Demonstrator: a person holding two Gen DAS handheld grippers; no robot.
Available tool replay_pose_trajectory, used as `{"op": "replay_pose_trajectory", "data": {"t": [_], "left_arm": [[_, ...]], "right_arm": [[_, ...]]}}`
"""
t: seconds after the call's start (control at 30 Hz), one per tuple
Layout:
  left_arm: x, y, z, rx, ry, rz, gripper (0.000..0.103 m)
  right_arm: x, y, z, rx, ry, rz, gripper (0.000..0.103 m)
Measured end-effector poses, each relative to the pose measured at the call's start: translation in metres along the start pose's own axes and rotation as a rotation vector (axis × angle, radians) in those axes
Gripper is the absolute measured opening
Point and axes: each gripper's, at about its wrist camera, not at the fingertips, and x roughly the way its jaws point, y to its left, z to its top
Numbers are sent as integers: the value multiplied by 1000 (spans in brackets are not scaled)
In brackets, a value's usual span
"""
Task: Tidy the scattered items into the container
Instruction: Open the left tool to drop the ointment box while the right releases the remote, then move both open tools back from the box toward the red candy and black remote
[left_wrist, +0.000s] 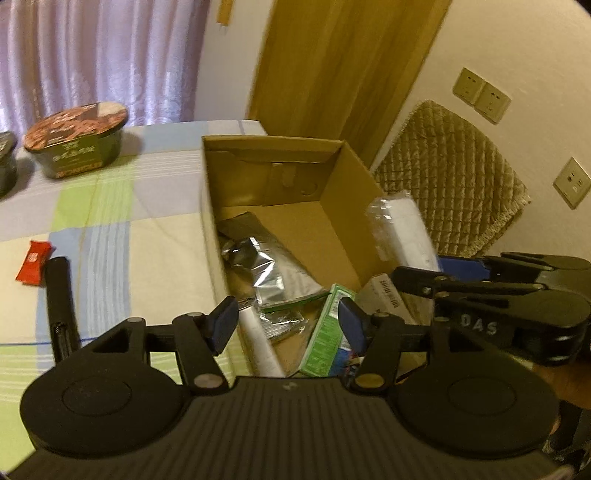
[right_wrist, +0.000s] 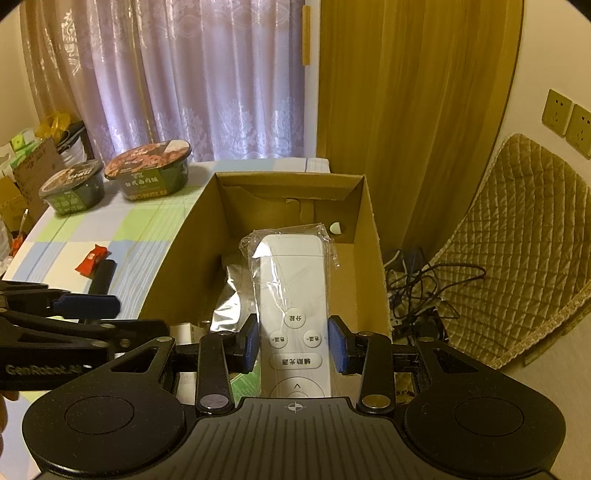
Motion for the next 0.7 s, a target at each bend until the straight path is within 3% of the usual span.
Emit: {"op": "replay_pose_trajectory", "data": {"t": [0.3,0.33,0.37,0.4,0.7], "left_arm": [[-10,20,-11,-39,-4,34,55],[-11,21,-12,-42,-8,35,55],[-13,23,-13,-44,-11,36,55],[-14,24,-14,-45,-13,37,55],[-31,48,-35,-78,-8,72,55]], "right_arm": [[4,8,0,8,-11,49,42],[5,10,1,4,-19,61,49],[5,12,0,-1,-24,68,76],[4,13,0,0,-35,56,86],[-10,11,-10,40,-50,33,89]]}}
